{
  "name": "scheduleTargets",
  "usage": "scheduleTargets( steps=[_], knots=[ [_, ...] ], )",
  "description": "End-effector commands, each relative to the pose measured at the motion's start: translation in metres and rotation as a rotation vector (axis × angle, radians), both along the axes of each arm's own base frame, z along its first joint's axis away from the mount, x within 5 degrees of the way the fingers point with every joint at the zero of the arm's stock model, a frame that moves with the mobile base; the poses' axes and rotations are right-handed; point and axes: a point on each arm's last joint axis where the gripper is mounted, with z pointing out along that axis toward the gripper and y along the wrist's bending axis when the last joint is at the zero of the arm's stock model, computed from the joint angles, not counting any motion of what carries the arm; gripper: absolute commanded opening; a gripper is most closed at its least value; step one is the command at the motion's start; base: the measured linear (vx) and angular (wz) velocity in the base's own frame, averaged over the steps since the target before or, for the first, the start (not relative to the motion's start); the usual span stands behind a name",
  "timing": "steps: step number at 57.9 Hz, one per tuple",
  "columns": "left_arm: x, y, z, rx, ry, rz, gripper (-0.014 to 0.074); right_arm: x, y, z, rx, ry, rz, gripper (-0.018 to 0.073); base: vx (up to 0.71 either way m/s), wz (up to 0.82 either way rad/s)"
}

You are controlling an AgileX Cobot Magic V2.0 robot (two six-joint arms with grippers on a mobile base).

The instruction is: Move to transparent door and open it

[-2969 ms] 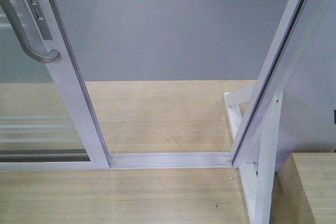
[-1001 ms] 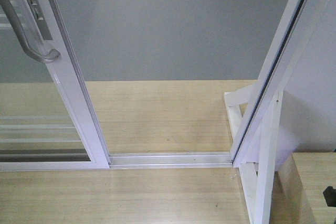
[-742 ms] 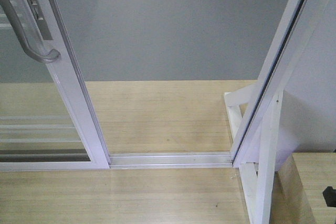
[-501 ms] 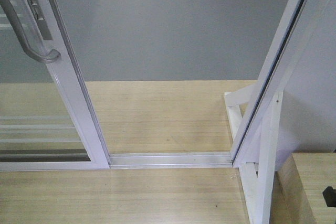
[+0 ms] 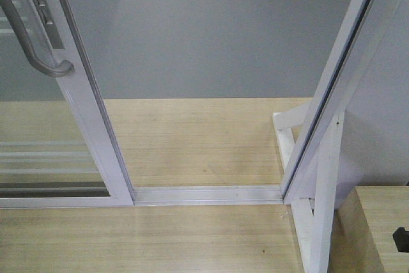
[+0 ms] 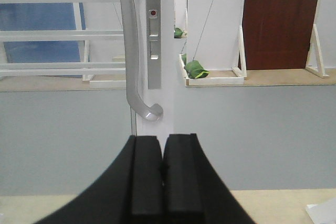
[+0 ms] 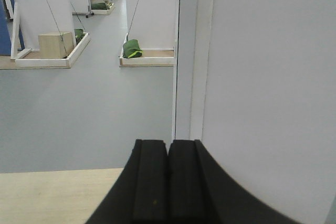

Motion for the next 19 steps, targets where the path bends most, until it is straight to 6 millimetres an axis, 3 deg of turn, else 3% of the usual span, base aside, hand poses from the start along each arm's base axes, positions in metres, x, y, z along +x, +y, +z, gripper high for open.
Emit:
scheduleTargets(
  steps=[1,19],
  knots=[
    [0.0000,0.0000,0.0031,-0.010,-0.071,-0.002,-0.0006,-0.0005,0.0000,0.0067,-0.007,-0.093,-0.003,-0.0009,0.00,0.00],
    [0.0000,0.0000,0.0031,-0.010,-0.071,-0.002,-0.0006,-0.0005,0.0000,0.0067,-0.007,-0.093,-0.003,-0.0009,0.00,0.00]
  ],
)
